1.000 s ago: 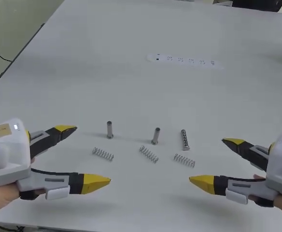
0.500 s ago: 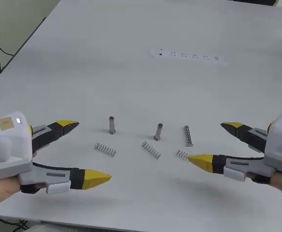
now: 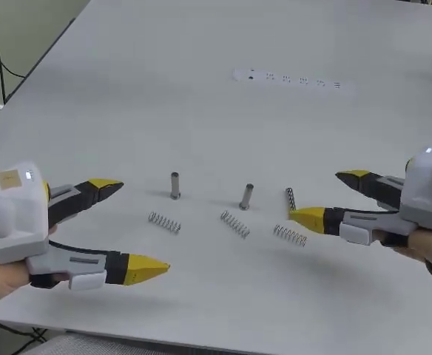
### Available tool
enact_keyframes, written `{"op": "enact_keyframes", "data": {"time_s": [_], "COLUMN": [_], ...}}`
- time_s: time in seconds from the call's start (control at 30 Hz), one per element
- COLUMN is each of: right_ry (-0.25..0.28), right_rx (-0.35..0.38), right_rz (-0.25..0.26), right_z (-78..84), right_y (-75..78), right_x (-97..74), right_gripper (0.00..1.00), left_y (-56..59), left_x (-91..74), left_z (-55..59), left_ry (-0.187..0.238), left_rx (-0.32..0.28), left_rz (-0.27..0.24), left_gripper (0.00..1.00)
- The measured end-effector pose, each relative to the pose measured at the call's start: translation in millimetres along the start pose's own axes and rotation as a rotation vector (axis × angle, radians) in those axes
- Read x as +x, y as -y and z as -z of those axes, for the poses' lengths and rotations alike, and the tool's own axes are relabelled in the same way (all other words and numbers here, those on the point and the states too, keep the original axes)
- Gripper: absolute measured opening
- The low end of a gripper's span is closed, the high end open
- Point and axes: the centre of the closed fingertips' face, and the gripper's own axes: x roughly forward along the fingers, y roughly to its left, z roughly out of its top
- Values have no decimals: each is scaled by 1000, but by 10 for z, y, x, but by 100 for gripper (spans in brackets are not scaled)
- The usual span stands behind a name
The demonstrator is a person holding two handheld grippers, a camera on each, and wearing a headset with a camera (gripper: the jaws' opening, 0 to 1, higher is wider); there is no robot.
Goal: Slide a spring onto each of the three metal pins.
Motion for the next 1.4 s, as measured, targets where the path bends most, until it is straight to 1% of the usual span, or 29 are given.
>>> {"op": "enact_keyframes", "data": {"time_s": [0.13,0.27,0.33,0.43,0.63,0.67,0.7,0.77,0.83,1.0,1.17,1.3,1.4], "right_ry": [-42,-64,-73,-102,-143,-151,-173,-199,-219,-267,-283,-314,-342], "right_rx": [35,50,59,75,109,115,121,115,123,141,173,193,203], "right_rz": [11,20,17,8,3,2,2,12,15,30,37,36,40], "right_z": [21,-5,-20,-12,10,19,48,81,104,153,167,209,254], "right_y": [58,98,107,116,144,146,153,184,210,291,329,322,326], "right_x": [59,112,142,190,274,283,294,314,333,380,447,503,535], "right_gripper": [71,68,65,61,56,55,54,53,52,47,42,35,34], "left_y": [12,13,4,-11,-59,-63,-64,-72,-76,-85,-83,-85,-88], "left_x": [2,-3,-9,-19,-38,-37,-36,-33,-27,-14,-3,0,1], "left_z": [18,36,40,43,42,35,33,21,11,4,9,0,-11], "left_ry": [-2,-4,-3,-2,5,7,7,11,13,18,22,31,47], "left_rx": [-4,-5,-4,-4,-5,-6,-5,-5,-5,-5,-7,-10,-13], "left_rz": [8,11,8,4,-9,-11,-11,-12,-11,-8,-3,-3,-3], "left_gripper": [94,95,94,94,94,94,94,94,94,94,94,93,93]}}
